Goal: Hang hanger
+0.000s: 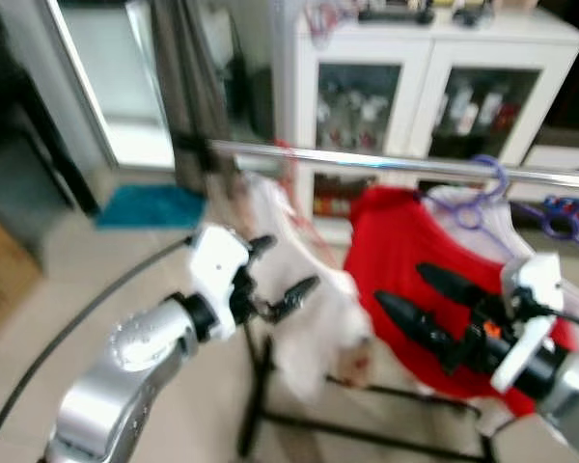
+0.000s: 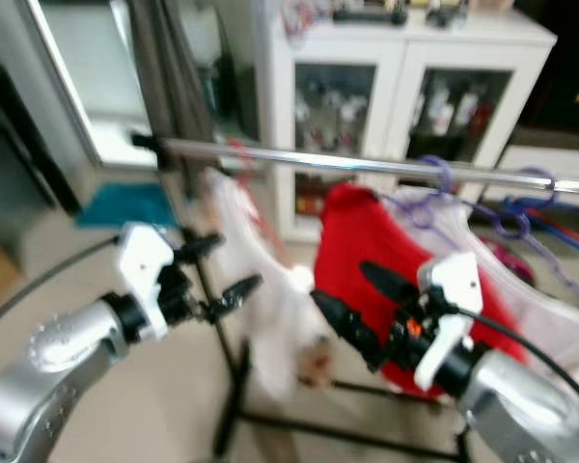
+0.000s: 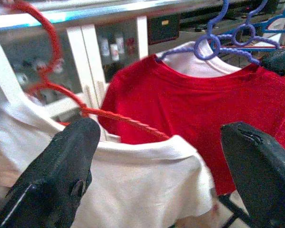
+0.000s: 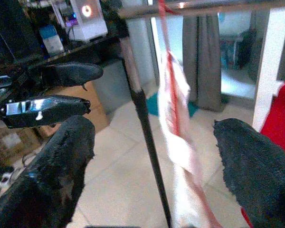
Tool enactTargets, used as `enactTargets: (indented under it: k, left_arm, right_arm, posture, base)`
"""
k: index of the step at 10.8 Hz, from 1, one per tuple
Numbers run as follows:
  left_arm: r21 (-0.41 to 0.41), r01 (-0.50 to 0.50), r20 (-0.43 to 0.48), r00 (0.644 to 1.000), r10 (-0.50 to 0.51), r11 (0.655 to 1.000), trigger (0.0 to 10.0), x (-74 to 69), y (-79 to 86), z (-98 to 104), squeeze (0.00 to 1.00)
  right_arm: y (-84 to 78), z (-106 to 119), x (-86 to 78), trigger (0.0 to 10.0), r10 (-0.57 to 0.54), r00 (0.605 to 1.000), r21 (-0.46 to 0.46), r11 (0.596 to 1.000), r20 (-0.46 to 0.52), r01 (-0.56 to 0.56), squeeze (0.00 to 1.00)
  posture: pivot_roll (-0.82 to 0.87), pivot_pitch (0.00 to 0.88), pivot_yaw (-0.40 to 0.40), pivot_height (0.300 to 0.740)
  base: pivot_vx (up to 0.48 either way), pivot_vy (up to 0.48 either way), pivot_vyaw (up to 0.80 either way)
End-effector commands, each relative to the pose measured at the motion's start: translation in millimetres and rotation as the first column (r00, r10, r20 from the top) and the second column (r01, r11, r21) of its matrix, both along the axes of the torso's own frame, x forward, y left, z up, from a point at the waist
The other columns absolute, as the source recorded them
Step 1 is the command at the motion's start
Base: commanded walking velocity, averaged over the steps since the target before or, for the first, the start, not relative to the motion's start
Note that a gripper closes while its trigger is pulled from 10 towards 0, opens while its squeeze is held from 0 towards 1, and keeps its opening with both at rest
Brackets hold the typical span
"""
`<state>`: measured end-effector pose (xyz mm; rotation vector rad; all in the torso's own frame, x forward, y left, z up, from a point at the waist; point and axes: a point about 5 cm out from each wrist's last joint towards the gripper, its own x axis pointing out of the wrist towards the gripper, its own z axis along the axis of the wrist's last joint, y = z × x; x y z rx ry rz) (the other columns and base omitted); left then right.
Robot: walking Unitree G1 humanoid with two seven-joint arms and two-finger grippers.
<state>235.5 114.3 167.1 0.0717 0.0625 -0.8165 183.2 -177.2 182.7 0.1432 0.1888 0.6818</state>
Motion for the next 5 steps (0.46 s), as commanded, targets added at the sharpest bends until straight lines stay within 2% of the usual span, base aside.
enactTargets:
  k: [1,2,3,4,5]
  left_arm:
    - [0.016,-0.021,0.011,1.000,0.021,1.000,10.0,2.9,4.6,2,0.00]
    - [0.014,-0.021,0.013,1.000,0.021,1.000,10.0,3.8,4.4,2,0.00]
    - [-0.008,-0.051,0.009,0.999,0.051,0.999,10.0,5.9,4.2,2,0.00]
    - [0.003,-0.103,0.024,0.994,0.103,0.995,10.0,9.6,6.2,0,0.00]
    - [0.017,-0.163,0.049,0.986,0.162,0.986,10.0,13.8,9.0,-1,0.00]
  right_arm:
    - [3.4,4,0.4,10.0,0.014,0.999,0.004,1.000,0.031,-0.014,1.00]
    - [3.4,4,0.6,10.0,0.016,0.999,0.004,1.000,0.035,-0.016,1.00]
    - [3.4,4,2.3,10.0,0.004,0.999,0.005,1.000,0.042,-0.004,1.00]
    - [2.5,3,9.1,10.0,-0.062,0.997,0.021,0.998,0.050,0.061,1.00]
    - [6.4,0,17.0,10.0,-0.099,0.994,0.015,0.995,0.055,0.098,1.00]
  posture:
    - [0.02,0.000,0.020,0.740]
    - [0.02,0.000,0.019,0.740]
    - [0.02,0.000,0.019,0.740]
    - [0.02,0.000,0.012,0.740]
    - [0.02,0.000,0.005,0.740]
  base:
    - [0.000,0.431,0.00]
    - [0.000,0.431,0.00]
    - [0.000,0.000,0.00]
    - [0.000,0.000,0.00]
    - [0.000,-0.480,0.00]
